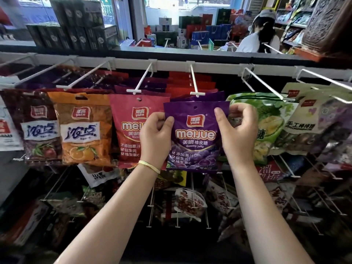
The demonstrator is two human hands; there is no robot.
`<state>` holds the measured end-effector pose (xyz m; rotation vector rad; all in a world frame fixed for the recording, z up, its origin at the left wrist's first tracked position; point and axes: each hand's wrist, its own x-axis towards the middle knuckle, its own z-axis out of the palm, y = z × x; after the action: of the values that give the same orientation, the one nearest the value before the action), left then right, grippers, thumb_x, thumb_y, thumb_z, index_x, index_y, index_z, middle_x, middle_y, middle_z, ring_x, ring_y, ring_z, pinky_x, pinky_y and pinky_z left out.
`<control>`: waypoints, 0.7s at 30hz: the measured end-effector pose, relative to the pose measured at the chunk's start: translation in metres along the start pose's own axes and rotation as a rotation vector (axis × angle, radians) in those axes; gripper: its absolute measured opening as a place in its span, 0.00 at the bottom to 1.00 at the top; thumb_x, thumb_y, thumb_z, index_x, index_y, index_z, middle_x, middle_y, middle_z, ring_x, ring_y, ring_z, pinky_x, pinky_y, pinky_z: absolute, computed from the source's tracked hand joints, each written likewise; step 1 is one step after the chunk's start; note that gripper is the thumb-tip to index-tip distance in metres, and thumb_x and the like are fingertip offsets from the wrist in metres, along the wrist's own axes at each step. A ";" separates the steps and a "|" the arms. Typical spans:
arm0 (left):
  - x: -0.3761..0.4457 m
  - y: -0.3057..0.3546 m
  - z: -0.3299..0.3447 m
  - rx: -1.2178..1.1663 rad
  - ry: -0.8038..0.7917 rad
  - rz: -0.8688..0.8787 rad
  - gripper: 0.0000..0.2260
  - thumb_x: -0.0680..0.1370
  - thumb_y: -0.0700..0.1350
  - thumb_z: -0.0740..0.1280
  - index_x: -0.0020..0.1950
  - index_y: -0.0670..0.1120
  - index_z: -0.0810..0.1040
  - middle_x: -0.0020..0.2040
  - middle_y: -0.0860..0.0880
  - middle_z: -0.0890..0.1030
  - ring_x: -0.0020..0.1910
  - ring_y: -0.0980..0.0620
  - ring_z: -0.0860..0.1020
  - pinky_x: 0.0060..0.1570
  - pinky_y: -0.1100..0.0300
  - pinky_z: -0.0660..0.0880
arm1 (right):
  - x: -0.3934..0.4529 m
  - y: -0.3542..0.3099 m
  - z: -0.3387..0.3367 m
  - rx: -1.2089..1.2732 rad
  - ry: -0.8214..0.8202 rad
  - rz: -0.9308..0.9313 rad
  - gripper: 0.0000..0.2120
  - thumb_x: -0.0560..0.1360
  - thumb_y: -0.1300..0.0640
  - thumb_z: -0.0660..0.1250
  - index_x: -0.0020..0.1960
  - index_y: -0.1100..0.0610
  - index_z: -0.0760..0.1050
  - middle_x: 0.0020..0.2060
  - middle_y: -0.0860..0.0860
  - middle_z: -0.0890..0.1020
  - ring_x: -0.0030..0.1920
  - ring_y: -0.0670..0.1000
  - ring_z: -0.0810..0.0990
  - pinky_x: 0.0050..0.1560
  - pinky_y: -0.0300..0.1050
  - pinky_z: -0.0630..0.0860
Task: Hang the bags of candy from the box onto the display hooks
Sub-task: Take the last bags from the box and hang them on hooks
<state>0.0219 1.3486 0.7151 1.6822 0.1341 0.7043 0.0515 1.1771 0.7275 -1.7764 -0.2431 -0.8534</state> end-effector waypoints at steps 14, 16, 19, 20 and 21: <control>0.011 0.001 0.009 0.128 0.082 0.135 0.03 0.79 0.44 0.71 0.49 0.45 0.78 0.41 0.51 0.82 0.36 0.53 0.81 0.35 0.60 0.77 | 0.024 -0.010 0.013 0.248 -0.168 0.243 0.06 0.76 0.58 0.73 0.43 0.47 0.81 0.37 0.46 0.86 0.41 0.49 0.86 0.43 0.47 0.83; 0.011 0.007 0.009 0.217 0.128 0.204 0.06 0.78 0.42 0.72 0.51 0.43 0.78 0.39 0.57 0.78 0.37 0.63 0.77 0.38 0.73 0.73 | 0.026 -0.008 0.018 0.188 -0.155 0.203 0.06 0.76 0.57 0.73 0.43 0.47 0.81 0.38 0.45 0.85 0.41 0.48 0.85 0.45 0.48 0.83; 0.009 0.011 0.008 0.286 0.153 0.259 0.10 0.77 0.40 0.73 0.56 0.40 0.76 0.37 0.61 0.75 0.33 0.67 0.74 0.36 0.79 0.67 | 0.026 -0.005 0.023 0.143 -0.136 0.173 0.02 0.77 0.56 0.72 0.46 0.50 0.82 0.39 0.45 0.85 0.42 0.47 0.85 0.44 0.46 0.82; 0.009 0.012 0.008 0.299 0.152 0.260 0.12 0.77 0.40 0.73 0.57 0.40 0.75 0.36 0.61 0.75 0.32 0.66 0.73 0.36 0.79 0.66 | 0.027 -0.005 0.024 0.136 -0.128 0.162 0.01 0.77 0.56 0.72 0.46 0.51 0.82 0.39 0.45 0.85 0.42 0.47 0.85 0.44 0.45 0.82; 0.010 0.012 0.008 0.308 0.151 0.257 0.13 0.77 0.40 0.73 0.58 0.41 0.74 0.35 0.60 0.75 0.31 0.66 0.73 0.36 0.79 0.66 | 0.028 -0.005 0.024 0.131 -0.121 0.145 0.01 0.77 0.56 0.72 0.46 0.51 0.82 0.39 0.45 0.85 0.42 0.46 0.85 0.43 0.43 0.81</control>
<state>0.0302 1.3435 0.7296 1.9599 0.1397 1.0465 0.0789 1.1941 0.7462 -1.7027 -0.2401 -0.6142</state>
